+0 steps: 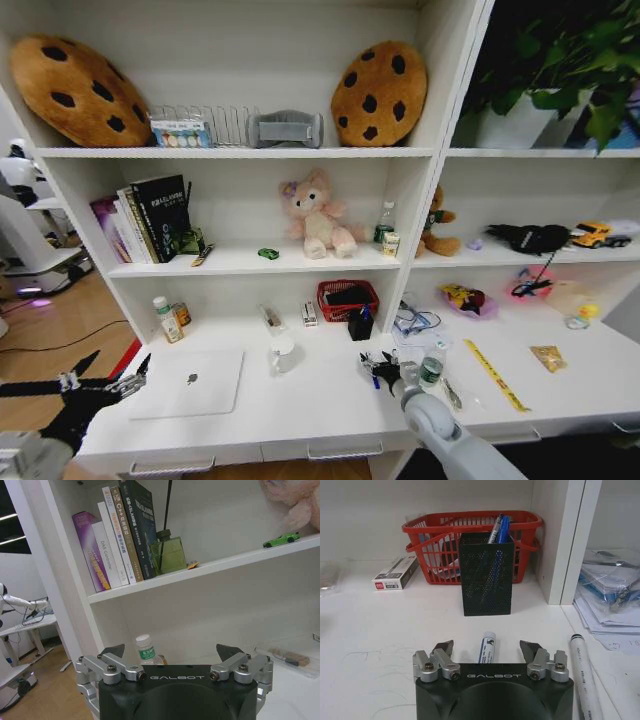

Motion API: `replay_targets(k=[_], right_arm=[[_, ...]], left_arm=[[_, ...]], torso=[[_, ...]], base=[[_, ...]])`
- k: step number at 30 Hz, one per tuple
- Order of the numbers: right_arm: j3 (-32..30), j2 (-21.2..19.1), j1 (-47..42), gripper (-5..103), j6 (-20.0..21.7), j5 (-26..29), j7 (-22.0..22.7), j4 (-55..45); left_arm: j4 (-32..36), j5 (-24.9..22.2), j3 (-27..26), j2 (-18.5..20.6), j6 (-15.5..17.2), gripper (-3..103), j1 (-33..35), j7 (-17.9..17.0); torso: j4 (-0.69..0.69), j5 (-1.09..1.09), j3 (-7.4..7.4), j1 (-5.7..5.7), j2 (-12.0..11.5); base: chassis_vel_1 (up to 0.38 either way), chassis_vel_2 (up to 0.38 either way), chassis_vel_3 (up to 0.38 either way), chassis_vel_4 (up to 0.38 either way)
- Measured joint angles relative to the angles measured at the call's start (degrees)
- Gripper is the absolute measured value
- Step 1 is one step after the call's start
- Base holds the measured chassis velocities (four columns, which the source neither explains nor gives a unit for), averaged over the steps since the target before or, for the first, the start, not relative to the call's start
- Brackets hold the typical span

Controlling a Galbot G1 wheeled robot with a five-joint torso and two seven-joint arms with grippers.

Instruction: Organize the objects on the table.

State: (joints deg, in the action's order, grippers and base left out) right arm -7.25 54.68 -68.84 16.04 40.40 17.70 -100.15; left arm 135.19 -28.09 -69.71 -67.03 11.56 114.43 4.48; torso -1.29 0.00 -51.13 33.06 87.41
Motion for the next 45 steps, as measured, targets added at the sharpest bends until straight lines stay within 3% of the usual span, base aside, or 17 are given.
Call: replay_targets(k=[5, 7, 11, 13, 14, 17, 25, 28, 32, 35, 40, 45], right_arm=[[0.26, -0.04, -0.36, 68, 0.25, -0.09, 0.36, -0.09], [0.25, -0.05, -0.37, 57, 0.35, -0.11, 0.37, 0.0], [0.24, -0.05, -0.38, 51, 0.39, -0.12, 0.37, 0.0], [0.23, -0.08, -0.37, 35, 0.45, -0.12, 0.37, 0.0], [0.23, -0.08, -0.37, 35, 0.45, -0.12, 0.37, 0.0], [0.18, -0.15, -0.18, 20, 0.73, -0.12, 0.37, 0.23], [-0.03, -0.22, 0.77, 12, 1.34, 0.02, -0.73, 1.3], [-0.3, -0.22, 0.79, 12, -5.51, -2.1, -4.55, 0.76], [-0.06, -0.77, 1.37, 12, -10.23, -5.25, -8.1, 0.31], [1.37, -0.91, 5.67, 12, -19.25, -10.3, -10.98, 2.57], [3.26, 0.36, 11.81, 12, -24.62, -11.76, -10.81, 8.78], [4.77, 2.26, 16.06, 12, -26.75, -11.4, -10.04, 13.54]], left_arm=[[0.0, 0.0, 0.0, 0.0, 0.0, 100, 0.0, 0.0], [0.0, 0.0, 0.0, 0.0, 0.0, 100, 0.0, 0.0], [0.0, 0.0, 0.0, 0.0, 0.0, 100, 0.0, 0.0], [0.0, 0.0, 0.0, 0.0, 0.0, 100, 0.0, 0.0], [0.0, 0.0, 0.0, 0.0, 0.0, 100, 0.0, 0.0], [0.0, 0.0, 0.0, 0.0, 0.0, 100, 0.0, 0.0], [0.0, 0.0, 0.0, 0.0, 0.0, 100, 0.0, 0.0], [0.0, 0.0, 0.0, 0.0, 0.0, 100, 0.0, 0.0], [0.0, 0.0, 0.0, 0.0, 0.0, 100, 0.0, 0.0], [0.0, 0.0, 0.0, 0.0, 0.0, 100, 0.0, 0.0], [0.0, 0.0, 0.0, 0.0, 0.0, 100, 0.0, 0.0], [0.0, 0.0, 0.0, 0.0, 0.0, 100, 0.0, 0.0]], torso=[[0.0, 0.0, 0.0, 0.0, 0.0], [0.0, 0.0, 0.0, 0.0, 0.0], [-0.01, 0.0, 0.0, 0.0, 0.0], [-0.01, 0.0, 0.0, 0.0, 0.0], [-0.01, 0.0, 0.0, 0.0, 0.0], [0.0, 0.0, 0.0, 0.0, 0.0], [0.0, 0.0, 0.0, 0.0, 0.0], [-0.01, 0.0, 0.0, -0.01, 0.0], [-0.01, -0.01, 0.0, -0.01, 0.0], [-0.01, -0.01, 0.0, -0.02, 0.01], [-0.01, 0.01, 0.0, -0.01, 0.0], [0.0, 0.01, 0.0, -0.01, 0.01]], base=[[0.0, 0.0, 0.0, 0.0], [0.0, 0.0, 0.0, 0.0], [0.0, 0.0, 0.0, 0.0], [0.0, 0.0, 0.0, 0.0], [0.0, 0.0, 0.0, 0.0], [0.0, 0.0, 0.0, 0.0], [0.0, 0.0, 0.0, 0.0], [0.0, 0.0, 0.0, 0.0], [0.0, 0.0, 0.0, 0.0], [0.0, 0.0, 0.0, 0.0], [0.0, 0.0, 0.0, 0.0], [0.0, 0.0, 0.0, 0.0]])
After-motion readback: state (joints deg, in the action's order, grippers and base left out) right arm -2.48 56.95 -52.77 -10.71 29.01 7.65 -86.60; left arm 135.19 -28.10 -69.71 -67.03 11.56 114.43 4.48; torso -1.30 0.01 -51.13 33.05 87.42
